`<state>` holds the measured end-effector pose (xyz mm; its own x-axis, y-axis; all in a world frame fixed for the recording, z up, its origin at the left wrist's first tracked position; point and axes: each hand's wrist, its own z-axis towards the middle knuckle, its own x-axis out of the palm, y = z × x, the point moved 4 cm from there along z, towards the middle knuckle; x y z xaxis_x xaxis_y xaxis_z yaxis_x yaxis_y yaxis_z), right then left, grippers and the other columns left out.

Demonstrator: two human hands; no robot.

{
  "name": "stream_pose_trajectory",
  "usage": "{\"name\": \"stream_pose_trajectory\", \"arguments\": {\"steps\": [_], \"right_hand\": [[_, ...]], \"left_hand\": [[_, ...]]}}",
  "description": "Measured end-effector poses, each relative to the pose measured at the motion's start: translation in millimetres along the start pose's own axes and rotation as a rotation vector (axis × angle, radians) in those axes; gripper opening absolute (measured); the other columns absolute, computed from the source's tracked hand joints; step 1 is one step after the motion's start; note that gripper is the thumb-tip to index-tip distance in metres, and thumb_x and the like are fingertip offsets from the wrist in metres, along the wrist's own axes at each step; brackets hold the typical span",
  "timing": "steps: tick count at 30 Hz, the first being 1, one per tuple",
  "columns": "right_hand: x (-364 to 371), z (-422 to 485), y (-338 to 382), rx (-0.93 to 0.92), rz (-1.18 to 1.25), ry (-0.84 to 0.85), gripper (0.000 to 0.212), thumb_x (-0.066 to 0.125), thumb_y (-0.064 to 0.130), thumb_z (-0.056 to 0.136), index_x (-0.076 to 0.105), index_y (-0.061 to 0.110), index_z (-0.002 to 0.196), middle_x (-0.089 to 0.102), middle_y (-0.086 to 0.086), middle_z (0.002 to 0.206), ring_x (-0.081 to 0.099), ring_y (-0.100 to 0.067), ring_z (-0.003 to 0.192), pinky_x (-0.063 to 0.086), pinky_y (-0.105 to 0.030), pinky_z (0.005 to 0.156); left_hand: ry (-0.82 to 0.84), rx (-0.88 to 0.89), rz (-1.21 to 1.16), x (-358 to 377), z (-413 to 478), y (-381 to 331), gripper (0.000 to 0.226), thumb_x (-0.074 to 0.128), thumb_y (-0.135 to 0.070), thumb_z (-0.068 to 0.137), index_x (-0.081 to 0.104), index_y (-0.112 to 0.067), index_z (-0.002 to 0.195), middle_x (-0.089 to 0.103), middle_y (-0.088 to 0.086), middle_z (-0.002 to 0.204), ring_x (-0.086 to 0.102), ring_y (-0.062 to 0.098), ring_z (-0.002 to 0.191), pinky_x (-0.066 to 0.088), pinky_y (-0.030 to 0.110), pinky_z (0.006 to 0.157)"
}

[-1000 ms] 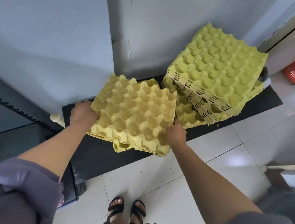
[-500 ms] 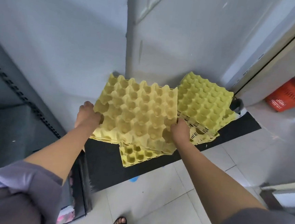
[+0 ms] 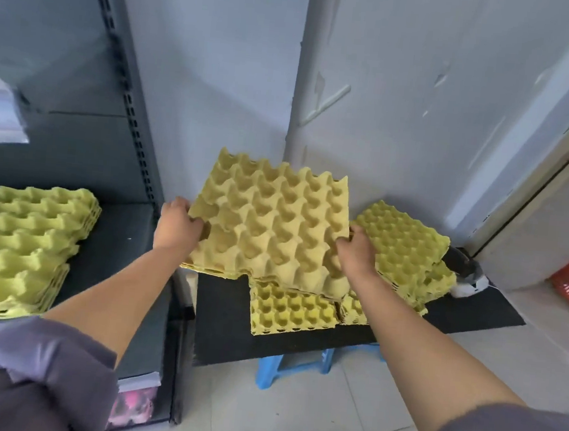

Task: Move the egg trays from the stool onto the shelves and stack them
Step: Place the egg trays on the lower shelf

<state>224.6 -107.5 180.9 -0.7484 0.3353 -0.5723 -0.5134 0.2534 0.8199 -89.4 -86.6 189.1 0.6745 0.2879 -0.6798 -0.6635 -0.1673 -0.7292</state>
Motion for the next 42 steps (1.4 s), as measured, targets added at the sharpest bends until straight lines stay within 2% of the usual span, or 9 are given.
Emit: {"name": "stream_pose_trajectory", "arguments": {"steps": [2, 5, 9, 12, 15, 21, 30, 36, 42], "right_hand": [[-2.7, -18.8, 8.9, -0.041, 0.008, 0.014, 0.039, 0.048, 0.004, 0.089, 0.053, 0.008, 0.127, 0.063, -0.009, 0.103, 0.054, -0.013, 0.059, 0.039, -0.022, 0.046], [-1.3, -46.0, 29.5, -0.105, -0.017, 0.059, 0.042, 0.049, 0.005, 0.089, 0.051, 0.003, 0.131, 0.059, -0.013, 0.118, 0.052, -0.018, 0.067, 0.042, -0.025, 0.060], [12.1, -72.2, 56.0, -0.167, -0.035, 0.112, 0.034, 0.050, 0.008, 0.086, 0.055, 0.001, 0.119, 0.059, -0.015, 0.112, 0.052, -0.022, 0.071, 0.041, -0.028, 0.062], [28.8, -88.4, 75.0, -0.191, -0.061, 0.166, 0.041, 0.050, 0.014, 0.087, 0.052, 0.004, 0.126, 0.055, -0.010, 0.113, 0.052, -0.022, 0.079, 0.037, -0.026, 0.063], [51.3, -103.9, 94.1, -0.199, -0.087, 0.207, 0.043, 0.052, 0.017, 0.091, 0.048, 0.008, 0.133, 0.051, -0.009, 0.125, 0.055, -0.020, 0.083, 0.039, -0.025, 0.065], [122.6, -141.6, 134.0, -0.278, -0.151, 0.214, 0.032, 0.056, 0.020, 0.087, 0.055, 0.006, 0.116, 0.057, -0.011, 0.113, 0.060, -0.027, 0.093, 0.048, -0.032, 0.075], [241.7, -195.5, 190.8, -0.279, -0.242, 0.235, 0.042, 0.056, 0.022, 0.093, 0.050, 0.002, 0.129, 0.051, -0.014, 0.125, 0.058, -0.030, 0.105, 0.041, -0.027, 0.076], [291.5, -203.9, 218.6, -0.311, -0.287, 0.271, 0.048, 0.054, 0.021, 0.095, 0.043, 0.002, 0.137, 0.044, -0.016, 0.132, 0.055, -0.033, 0.112, 0.044, -0.032, 0.088], [337.0, -191.7, 246.3, -0.351, -0.296, 0.335, 0.048, 0.054, 0.020, 0.095, 0.043, 0.000, 0.137, 0.042, -0.017, 0.135, 0.055, -0.033, 0.114, 0.044, -0.035, 0.093]], "left_hand": [[-0.045, -0.022, 0.004, -23.1, -23.2, 6.2, 0.024, 0.052, -0.007, 0.083, 0.053, 0.001, 0.107, 0.047, 0.017, 0.118, 0.049, 0.031, 0.085, 0.037, 0.034, 0.064], [-0.104, -0.059, 0.010, -59.8, -53.0, 16.2, 0.025, 0.053, -0.008, 0.085, 0.052, -0.001, 0.109, 0.043, 0.015, 0.121, 0.045, 0.027, 0.089, 0.036, 0.034, 0.071], [-0.159, -0.078, 0.004, -104.8, -71.1, 36.9, 0.021, 0.054, -0.008, 0.084, 0.052, -0.003, 0.104, 0.047, 0.013, 0.113, 0.044, 0.025, 0.085, 0.036, 0.033, 0.069], [-0.176, -0.086, -0.019, -133.6, -74.2, 55.8, 0.022, 0.056, -0.010, 0.081, 0.055, -0.004, 0.102, 0.053, 0.013, 0.108, 0.050, 0.027, 0.081, 0.039, 0.032, 0.063], [-0.189, -0.103, -0.035, -160.7, -74.8, 80.3, 0.025, 0.057, -0.011, 0.081, 0.055, -0.002, 0.104, 0.057, 0.017, 0.107, 0.052, 0.028, 0.081, 0.039, 0.031, 0.062], [-0.204, -0.093, 0.046, -219.5, -64.4, 143.4, 0.033, 0.057, -0.011, 0.086, 0.049, 0.001, 0.116, 0.052, 0.016, 0.116, 0.050, 0.026, 0.084, 0.040, 0.033, 0.069], [-0.153, -0.091, 0.170, -305.3, -13.6, 234.1, 0.038, 0.056, -0.013, 0.086, 0.048, 0.001, 0.120, 0.045, 0.018, 0.120, 0.051, 0.035, 0.099, 0.040, 0.038, 0.078], [-0.145, -0.127, 0.210, -328.8, 11.6, 274.3, 0.036, 0.054, -0.021, 0.091, 0.048, -0.001, 0.119, 0.045, 0.016, 0.119, 0.050, 0.036, 0.103, 0.035, 0.036, 0.076], [-0.162, -0.192, 0.194, -338.8, 38.2, 304.6, 0.041, 0.052, -0.034, 0.093, 0.049, 0.001, 0.115, 0.047, 0.020, 0.118, 0.050, 0.039, 0.104, 0.039, 0.041, 0.083]]}}
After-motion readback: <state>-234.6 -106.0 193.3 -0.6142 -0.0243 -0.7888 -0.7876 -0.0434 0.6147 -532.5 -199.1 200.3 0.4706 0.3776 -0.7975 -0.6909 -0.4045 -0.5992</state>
